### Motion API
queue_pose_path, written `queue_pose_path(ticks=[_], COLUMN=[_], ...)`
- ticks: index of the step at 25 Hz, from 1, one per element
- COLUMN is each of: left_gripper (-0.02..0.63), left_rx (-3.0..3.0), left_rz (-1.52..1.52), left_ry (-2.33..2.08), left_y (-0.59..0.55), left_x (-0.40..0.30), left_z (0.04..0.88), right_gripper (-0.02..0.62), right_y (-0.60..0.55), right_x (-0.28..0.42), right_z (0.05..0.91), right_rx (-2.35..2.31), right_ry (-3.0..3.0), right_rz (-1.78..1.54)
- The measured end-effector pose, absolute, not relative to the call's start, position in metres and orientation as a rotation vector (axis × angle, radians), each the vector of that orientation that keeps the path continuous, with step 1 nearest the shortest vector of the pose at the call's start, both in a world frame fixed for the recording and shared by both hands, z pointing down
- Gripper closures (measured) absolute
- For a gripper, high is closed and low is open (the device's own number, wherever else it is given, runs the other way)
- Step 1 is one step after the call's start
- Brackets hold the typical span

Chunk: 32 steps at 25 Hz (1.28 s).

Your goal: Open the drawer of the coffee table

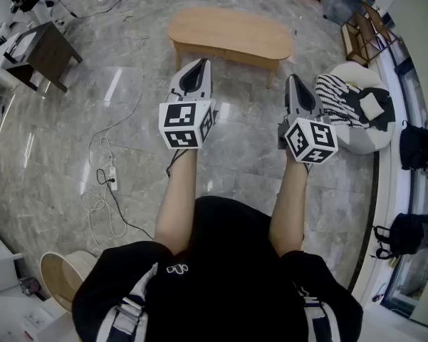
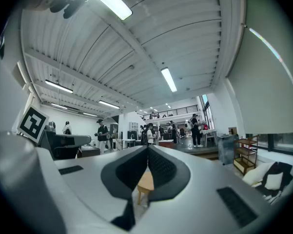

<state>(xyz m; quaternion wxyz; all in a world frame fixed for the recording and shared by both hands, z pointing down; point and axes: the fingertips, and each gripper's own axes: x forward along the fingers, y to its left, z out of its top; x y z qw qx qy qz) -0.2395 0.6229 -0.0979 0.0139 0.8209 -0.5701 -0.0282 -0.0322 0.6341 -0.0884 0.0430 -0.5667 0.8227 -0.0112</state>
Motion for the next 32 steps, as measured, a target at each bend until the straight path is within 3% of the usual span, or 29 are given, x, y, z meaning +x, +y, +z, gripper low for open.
queue_pose_path(ticks=[32], left_gripper=[0.595], left_rx=[2.513], left_rz=[-0.126], left_ry=[-1.748], left_y=[0.534], left_x=[-0.284], left_z=[-0.057], right_gripper=[0.586], right_y=[0.562], right_x=[-0.028], right_z=[-0.08], right_rx=[-1.779], right_ry=[2.414], right_rz=[0.029])
